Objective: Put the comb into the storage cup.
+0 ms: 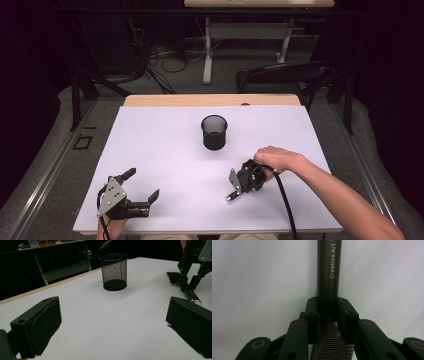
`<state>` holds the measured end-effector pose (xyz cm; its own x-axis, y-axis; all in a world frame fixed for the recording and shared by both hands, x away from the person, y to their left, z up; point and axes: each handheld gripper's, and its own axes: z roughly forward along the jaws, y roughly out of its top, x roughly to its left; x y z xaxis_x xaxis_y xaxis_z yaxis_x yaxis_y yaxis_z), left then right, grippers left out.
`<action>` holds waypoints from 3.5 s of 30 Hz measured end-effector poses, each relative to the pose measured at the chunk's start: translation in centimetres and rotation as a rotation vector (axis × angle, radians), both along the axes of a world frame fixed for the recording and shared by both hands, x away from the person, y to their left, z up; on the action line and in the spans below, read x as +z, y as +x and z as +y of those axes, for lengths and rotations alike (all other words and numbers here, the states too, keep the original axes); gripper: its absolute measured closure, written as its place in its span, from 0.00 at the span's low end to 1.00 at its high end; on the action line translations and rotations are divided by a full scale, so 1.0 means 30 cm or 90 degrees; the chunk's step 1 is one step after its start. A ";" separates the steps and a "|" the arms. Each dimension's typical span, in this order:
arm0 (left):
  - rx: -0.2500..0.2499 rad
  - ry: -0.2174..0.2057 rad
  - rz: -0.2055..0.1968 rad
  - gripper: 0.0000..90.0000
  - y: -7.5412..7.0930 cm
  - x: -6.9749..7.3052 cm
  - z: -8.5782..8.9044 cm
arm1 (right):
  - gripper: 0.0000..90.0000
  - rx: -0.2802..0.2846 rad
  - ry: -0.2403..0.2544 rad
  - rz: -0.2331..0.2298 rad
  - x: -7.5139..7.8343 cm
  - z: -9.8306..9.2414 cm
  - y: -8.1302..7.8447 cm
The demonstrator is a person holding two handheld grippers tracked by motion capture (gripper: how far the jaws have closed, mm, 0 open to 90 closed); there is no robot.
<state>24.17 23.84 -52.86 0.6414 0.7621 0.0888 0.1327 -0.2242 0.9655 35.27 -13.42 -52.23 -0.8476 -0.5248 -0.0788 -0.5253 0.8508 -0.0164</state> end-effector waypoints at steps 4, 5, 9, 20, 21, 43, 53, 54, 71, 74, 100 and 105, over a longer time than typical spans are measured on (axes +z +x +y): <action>0.000 0.001 -0.002 0.00 0.000 0.000 0.001 | 0.81 0.008 -0.002 -0.004 0.001 0.001 -0.003; 0.000 0.000 -0.002 0.00 0.000 0.000 0.002 | 0.81 0.010 -0.010 -0.006 0.003 0.002 -0.005; 0.000 0.000 -0.003 0.00 0.000 0.001 0.004 | 0.81 0.015 -0.018 -0.010 0.005 0.002 -0.013; 0.002 -0.001 -0.003 0.00 0.000 0.001 0.002 | 0.81 0.004 0.018 -0.015 0.081 0.000 -0.025; 0.002 -0.001 -0.003 0.00 0.000 0.001 0.002 | 0.81 0.001 0.021 -0.017 0.092 -0.002 -0.025; 0.000 0.018 0.000 0.00 -0.002 0.003 -0.011 | 0.81 -0.035 0.055 -0.078 0.199 0.000 -0.031; -0.025 0.051 0.019 0.00 -0.008 0.024 -0.049 | 0.81 -0.032 0.050 -0.108 0.211 0.019 -0.025; -0.031 0.056 0.023 0.00 -0.007 0.029 -0.057 | 0.81 -0.034 0.052 -0.111 0.213 0.021 -0.025; -0.111 0.150 0.113 0.00 0.050 0.142 -0.215 | 0.81 -0.031 0.059 -0.140 0.236 0.065 -0.023; -0.130 0.158 0.122 0.00 0.068 0.152 -0.245 | 0.81 -0.029 0.059 -0.146 0.237 0.073 -0.019; -0.198 0.212 0.129 0.00 0.155 0.163 -0.437 | 0.81 -0.025 0.074 -0.167 0.254 0.118 -0.009; -0.204 0.213 0.129 0.00 0.171 0.153 -0.455 | 0.81 -0.020 0.080 -0.168 0.255 0.129 -0.010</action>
<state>29.29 10.20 -48.27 0.8682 0.4748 0.1444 0.1832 -0.5770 0.7959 34.98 -9.56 -44.58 -0.8052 -0.4708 -0.3606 -0.4901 0.8707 -0.0423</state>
